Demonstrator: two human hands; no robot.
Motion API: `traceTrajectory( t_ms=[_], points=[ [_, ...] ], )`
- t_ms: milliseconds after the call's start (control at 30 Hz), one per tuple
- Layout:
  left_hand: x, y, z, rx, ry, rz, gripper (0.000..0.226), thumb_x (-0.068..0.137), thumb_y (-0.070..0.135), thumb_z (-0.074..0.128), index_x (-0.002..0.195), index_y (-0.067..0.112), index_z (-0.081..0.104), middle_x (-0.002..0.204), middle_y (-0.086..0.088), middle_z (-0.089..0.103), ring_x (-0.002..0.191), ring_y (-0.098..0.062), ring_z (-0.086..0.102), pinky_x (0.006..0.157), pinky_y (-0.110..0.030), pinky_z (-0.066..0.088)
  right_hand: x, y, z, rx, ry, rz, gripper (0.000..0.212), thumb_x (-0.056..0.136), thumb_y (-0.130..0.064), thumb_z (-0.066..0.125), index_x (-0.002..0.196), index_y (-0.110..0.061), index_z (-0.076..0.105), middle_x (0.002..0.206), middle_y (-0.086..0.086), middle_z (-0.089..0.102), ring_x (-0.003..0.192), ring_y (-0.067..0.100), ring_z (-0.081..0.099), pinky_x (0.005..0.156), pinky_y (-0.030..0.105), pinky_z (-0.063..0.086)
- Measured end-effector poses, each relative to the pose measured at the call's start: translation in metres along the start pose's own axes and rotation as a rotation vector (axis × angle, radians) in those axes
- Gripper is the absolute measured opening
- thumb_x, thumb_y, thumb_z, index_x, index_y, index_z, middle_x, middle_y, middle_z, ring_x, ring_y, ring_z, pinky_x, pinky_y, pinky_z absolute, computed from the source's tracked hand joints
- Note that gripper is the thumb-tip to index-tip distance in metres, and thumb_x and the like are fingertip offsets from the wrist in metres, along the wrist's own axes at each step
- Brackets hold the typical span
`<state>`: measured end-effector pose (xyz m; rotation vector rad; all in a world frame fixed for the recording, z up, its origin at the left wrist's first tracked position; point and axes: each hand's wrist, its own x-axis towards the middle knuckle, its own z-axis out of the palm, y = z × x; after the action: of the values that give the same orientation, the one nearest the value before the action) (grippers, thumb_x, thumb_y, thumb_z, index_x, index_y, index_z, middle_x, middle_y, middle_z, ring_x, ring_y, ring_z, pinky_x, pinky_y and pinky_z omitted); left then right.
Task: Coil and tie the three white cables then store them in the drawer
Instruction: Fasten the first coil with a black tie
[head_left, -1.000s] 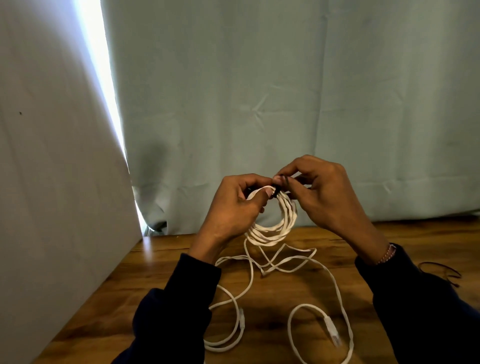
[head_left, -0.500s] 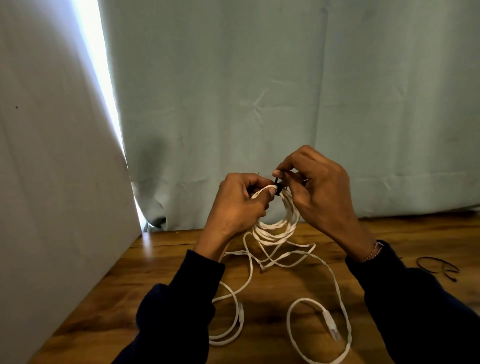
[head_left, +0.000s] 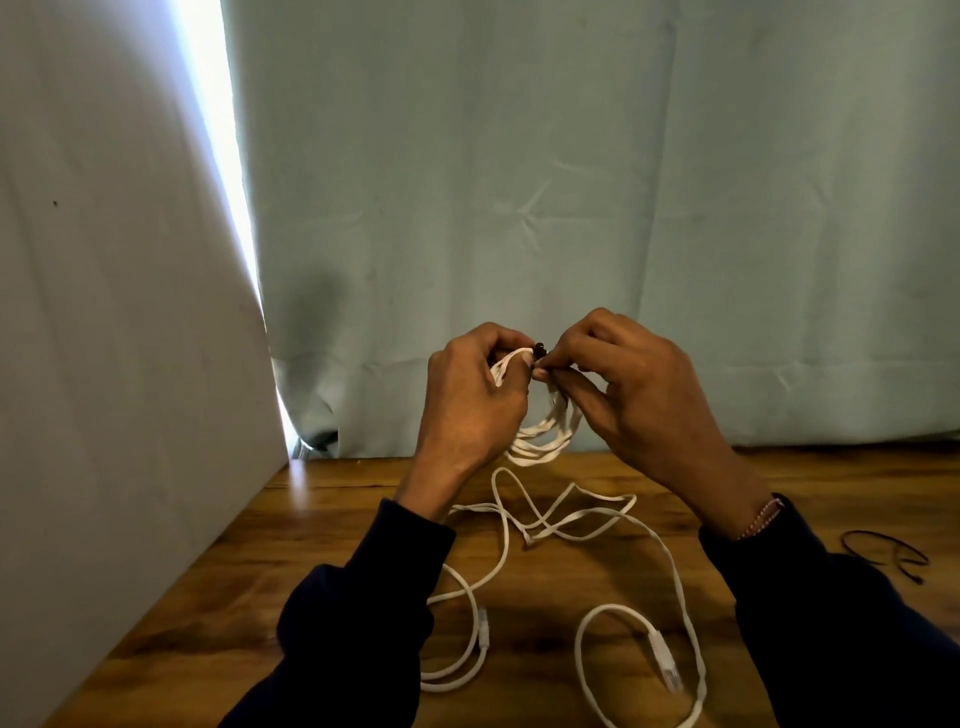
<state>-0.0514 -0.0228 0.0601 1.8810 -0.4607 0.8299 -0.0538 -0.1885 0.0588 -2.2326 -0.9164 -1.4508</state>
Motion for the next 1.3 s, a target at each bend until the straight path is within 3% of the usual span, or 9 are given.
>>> traceTrajectory(
  t_ms=[133,233,433,533,733,867,1033,1200,1300],
  points=[
    [0.002,0.001,-0.001,-0.101,0.015,-0.086,0.016,0.098,0.015,0.062,0.11,0.018,0.071,0.099,0.001,0.073,0.088,-0.014,0.068,0.082,-0.036,0.061,0.0,-0.001,0.005,-0.047,-0.033,0.001,0.012,0.088,-0.019,0.073,0.097,-0.011,0.073,0.1,0.008,0.064,0.089,0.021,0.059,0.068,0.025,0.045],
    [0.003,0.004,-0.004,-0.175,0.016,-0.144,0.015,0.098,0.014,0.062,0.108,0.018,0.072,0.096,-0.003,0.073,0.084,-0.013,0.064,0.082,-0.033,0.058,0.001,-0.003,0.004,-0.033,-0.058,0.003,0.011,0.087,-0.019,0.072,0.097,-0.013,0.072,0.104,0.008,0.062,0.089,0.019,0.059,0.069,0.027,0.052],
    [0.003,0.005,-0.005,-0.333,-0.029,-0.256,0.012,0.096,0.011,0.064,0.104,0.012,0.073,0.081,-0.004,0.075,0.065,-0.015,0.061,0.064,-0.028,0.054,0.001,-0.005,0.0,-0.029,-0.11,0.053,0.011,0.086,-0.016,0.075,0.097,-0.015,0.075,0.111,0.008,0.061,0.093,0.021,0.062,0.074,0.024,0.05],
    [0.003,0.005,-0.006,-0.373,-0.041,-0.261,0.009,0.091,0.012,0.071,0.099,0.01,0.075,0.074,-0.003,0.074,0.061,-0.01,0.062,0.061,-0.025,0.054,0.0,-0.006,-0.002,-0.005,-0.124,0.082,0.011,0.086,-0.016,0.076,0.097,-0.016,0.076,0.113,0.007,0.061,0.095,0.018,0.062,0.077,0.02,0.048],
    [0.007,-0.003,-0.01,-0.362,-0.052,-0.229,0.017,0.084,0.013,0.078,0.101,0.01,0.076,0.082,-0.006,0.076,0.062,-0.011,0.063,0.059,-0.024,0.051,0.001,-0.011,0.0,0.022,-0.131,0.119,0.013,0.085,-0.017,0.078,0.098,-0.015,0.079,0.11,0.007,0.064,0.093,0.017,0.063,0.075,0.013,0.044],
    [0.006,-0.005,-0.01,-0.368,-0.038,-0.241,0.013,0.086,0.012,0.076,0.1,0.011,0.077,0.085,-0.005,0.077,0.064,-0.009,0.064,0.058,-0.023,0.051,0.005,-0.014,-0.006,0.046,-0.203,0.229,0.024,0.083,-0.019,0.08,0.107,-0.022,0.078,0.12,-0.001,0.063,0.107,0.013,0.058,0.08,0.006,0.035],
    [0.007,-0.004,-0.011,-0.395,-0.041,-0.259,0.011,0.087,0.011,0.075,0.098,0.011,0.077,0.079,-0.001,0.076,0.06,-0.005,0.062,0.058,-0.022,0.051,0.012,-0.013,-0.025,0.38,-0.203,0.456,0.031,0.081,-0.021,0.081,0.11,-0.028,0.075,0.124,-0.009,0.066,0.111,0.004,0.062,0.096,0.019,0.051],
    [0.006,-0.002,-0.008,-0.445,-0.099,-0.262,0.012,0.087,0.009,0.075,0.099,0.008,0.076,0.079,-0.003,0.076,0.064,-0.016,0.062,0.059,-0.025,0.052,0.011,-0.015,-0.016,0.528,-0.196,0.608,0.05,0.074,-0.02,0.086,0.117,-0.025,0.061,0.108,-0.009,0.072,0.097,0.004,0.071,0.085,0.026,0.059],
    [0.004,-0.002,-0.004,-0.418,-0.132,-0.256,0.013,0.086,0.01,0.076,0.099,0.01,0.077,0.082,-0.004,0.077,0.067,-0.015,0.065,0.062,-0.026,0.054,0.007,-0.012,-0.005,0.437,-0.191,0.617,0.041,0.077,-0.02,0.085,0.111,-0.027,0.062,0.096,-0.012,0.072,0.086,0.005,0.071,0.077,0.025,0.061]
  ],
)
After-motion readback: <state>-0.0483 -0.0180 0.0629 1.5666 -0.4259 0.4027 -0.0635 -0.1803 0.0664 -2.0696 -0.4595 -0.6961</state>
